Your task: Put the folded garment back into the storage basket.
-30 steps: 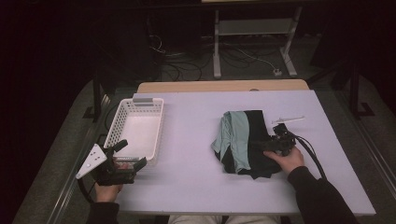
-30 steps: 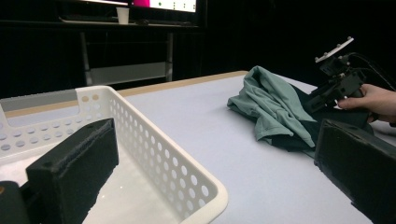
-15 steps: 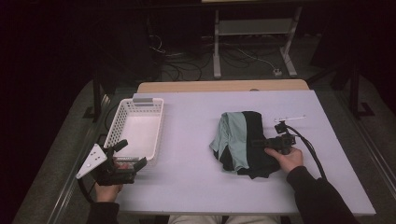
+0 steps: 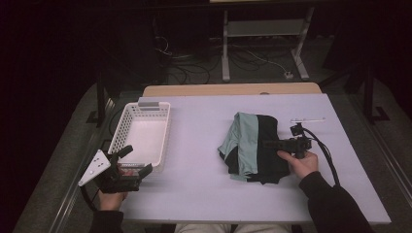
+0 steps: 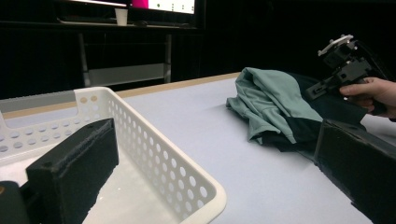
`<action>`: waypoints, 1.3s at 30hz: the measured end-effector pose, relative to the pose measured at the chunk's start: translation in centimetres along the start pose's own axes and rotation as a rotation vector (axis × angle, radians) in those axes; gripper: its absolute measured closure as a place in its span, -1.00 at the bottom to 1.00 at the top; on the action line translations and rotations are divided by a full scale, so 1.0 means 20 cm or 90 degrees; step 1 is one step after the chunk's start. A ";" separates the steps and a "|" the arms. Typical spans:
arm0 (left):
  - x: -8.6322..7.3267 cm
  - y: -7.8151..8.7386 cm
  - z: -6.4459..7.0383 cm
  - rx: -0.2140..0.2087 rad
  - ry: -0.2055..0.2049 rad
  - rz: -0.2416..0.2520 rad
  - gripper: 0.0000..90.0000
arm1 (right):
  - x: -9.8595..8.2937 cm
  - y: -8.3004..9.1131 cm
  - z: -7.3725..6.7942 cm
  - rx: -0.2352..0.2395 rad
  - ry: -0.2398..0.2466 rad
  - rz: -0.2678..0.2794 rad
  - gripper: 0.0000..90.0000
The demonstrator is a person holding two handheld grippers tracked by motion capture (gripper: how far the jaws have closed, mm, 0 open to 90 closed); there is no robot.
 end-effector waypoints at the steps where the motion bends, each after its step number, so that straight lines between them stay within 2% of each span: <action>1: 0.00 0.00 0.00 0.000 0.000 0.000 -1.00 | 0.01 0.01 -0.02 -0.007 0.008 0.004 0.69; 12: 0.00 0.00 0.00 0.002 0.002 0.001 -1.00 | 0.05 0.06 -0.07 0.008 0.026 0.029 0.69; 19: 0.00 0.01 0.00 0.007 0.010 0.004 -1.00 | 0.09 0.09 -0.11 0.004 0.040 0.030 0.69; 24: 0.00 0.01 0.00 0.005 0.010 0.004 -1.00 | 0.15 0.15 -0.14 -0.001 0.048 0.041 0.70; 31: -0.01 0.00 0.00 -0.004 0.012 0.004 -1.00 | 0.22 0.21 -0.20 -0.012 0.068 0.052 0.70; 39: 0.00 -0.03 0.01 -0.024 0.011 0.005 -1.00 | 0.30 0.27 -0.25 -0.011 0.076 0.072 0.70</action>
Point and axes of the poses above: each handheld gripper's, and its own axes: y roughly backward along the jaws, x roughly out of its top, z roughly to its right, the point moved 5 cm from there along -y, roughly forward along the jaws, and after that the axes turned 13 degrees about -z, right-handed, at the moved point
